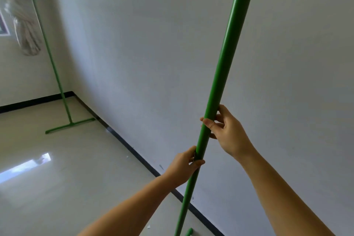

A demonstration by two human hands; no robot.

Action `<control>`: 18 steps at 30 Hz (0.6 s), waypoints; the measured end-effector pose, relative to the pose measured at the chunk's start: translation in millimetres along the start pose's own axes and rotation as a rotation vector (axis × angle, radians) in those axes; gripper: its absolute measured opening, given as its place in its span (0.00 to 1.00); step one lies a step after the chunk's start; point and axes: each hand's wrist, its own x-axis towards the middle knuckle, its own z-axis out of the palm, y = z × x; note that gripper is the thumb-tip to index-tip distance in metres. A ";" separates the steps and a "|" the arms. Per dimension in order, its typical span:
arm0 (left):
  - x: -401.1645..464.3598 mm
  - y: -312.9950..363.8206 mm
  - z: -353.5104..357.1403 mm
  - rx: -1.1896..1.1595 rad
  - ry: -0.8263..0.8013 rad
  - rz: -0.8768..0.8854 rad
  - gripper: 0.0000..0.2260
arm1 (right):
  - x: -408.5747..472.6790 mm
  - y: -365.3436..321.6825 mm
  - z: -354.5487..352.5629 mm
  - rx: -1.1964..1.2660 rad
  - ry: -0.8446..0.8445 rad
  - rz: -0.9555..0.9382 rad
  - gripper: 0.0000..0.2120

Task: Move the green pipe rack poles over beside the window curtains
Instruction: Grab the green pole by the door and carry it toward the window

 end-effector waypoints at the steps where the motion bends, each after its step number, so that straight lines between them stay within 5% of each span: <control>1: 1.6 -6.3 -9.9 0.010 0.006 -0.006 0.14 | 5.8 -2.7 9.2 0.008 -0.011 -0.005 0.15; 4: 5.4 -22.2 -34.5 0.042 0.008 -0.013 0.14 | 18.6 -7.7 32.6 0.029 -0.030 -0.020 0.22; 13: 4.5 -33.6 -47.0 0.121 -0.045 0.023 0.12 | 20.4 -10.6 48.8 0.099 -0.018 -0.046 0.21; 18: 11.1 -48.2 -76.5 0.041 0.081 -0.042 0.11 | 58.0 -19.8 82.3 0.034 -0.027 -0.064 0.11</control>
